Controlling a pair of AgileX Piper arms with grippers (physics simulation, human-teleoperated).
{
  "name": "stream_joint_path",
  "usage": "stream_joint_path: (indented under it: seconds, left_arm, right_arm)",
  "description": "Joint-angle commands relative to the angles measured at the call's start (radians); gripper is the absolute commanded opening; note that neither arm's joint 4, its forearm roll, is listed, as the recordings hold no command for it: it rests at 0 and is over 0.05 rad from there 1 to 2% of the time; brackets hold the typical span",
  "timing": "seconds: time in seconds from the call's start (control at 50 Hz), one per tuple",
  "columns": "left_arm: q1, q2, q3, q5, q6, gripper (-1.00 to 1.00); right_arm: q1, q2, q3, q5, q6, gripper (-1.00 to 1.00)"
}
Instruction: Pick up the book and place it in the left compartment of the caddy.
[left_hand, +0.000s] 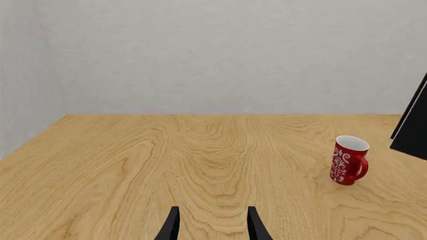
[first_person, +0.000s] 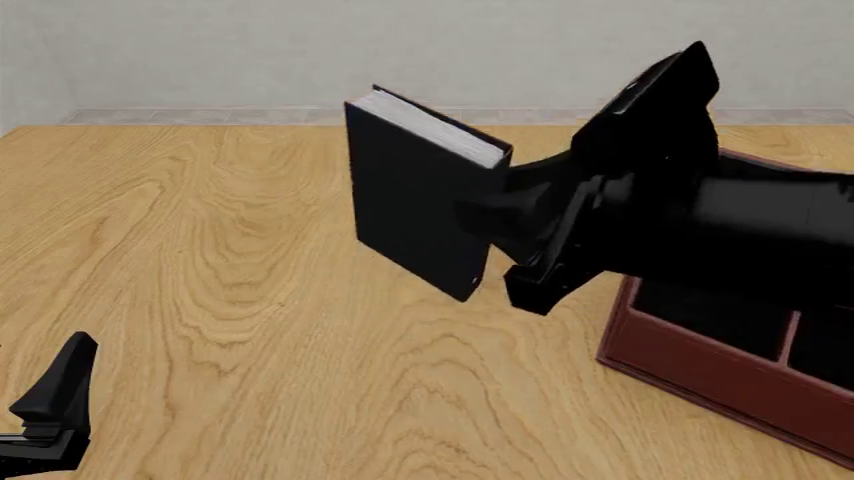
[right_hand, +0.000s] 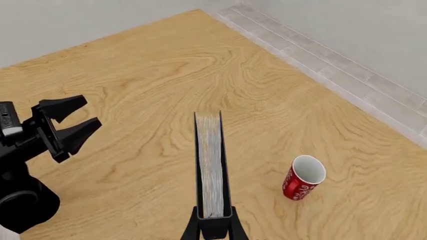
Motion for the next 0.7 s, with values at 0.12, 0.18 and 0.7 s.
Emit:
stream_joint_path:
  seconds: [0.12, 0.18, 0.7]
  left_arm:
    - [0.000, 0.000, 0.000, 0.000, 0.000, 1.00]
    - [0.000, 0.000, 0.000, 0.000, 0.000, 1.00]
    - [0.000, 0.000, 0.000, 0.000, 0.000, 1.00]
  right_arm:
    - [-0.106, -0.091, 0.007, 0.049, -0.005, -1.00]
    - [-0.119, -0.104, 0.011, 0.056, -0.011, -1.00]
    - [-0.316, -0.267, 0.073, 0.123, -0.013, -1.00]
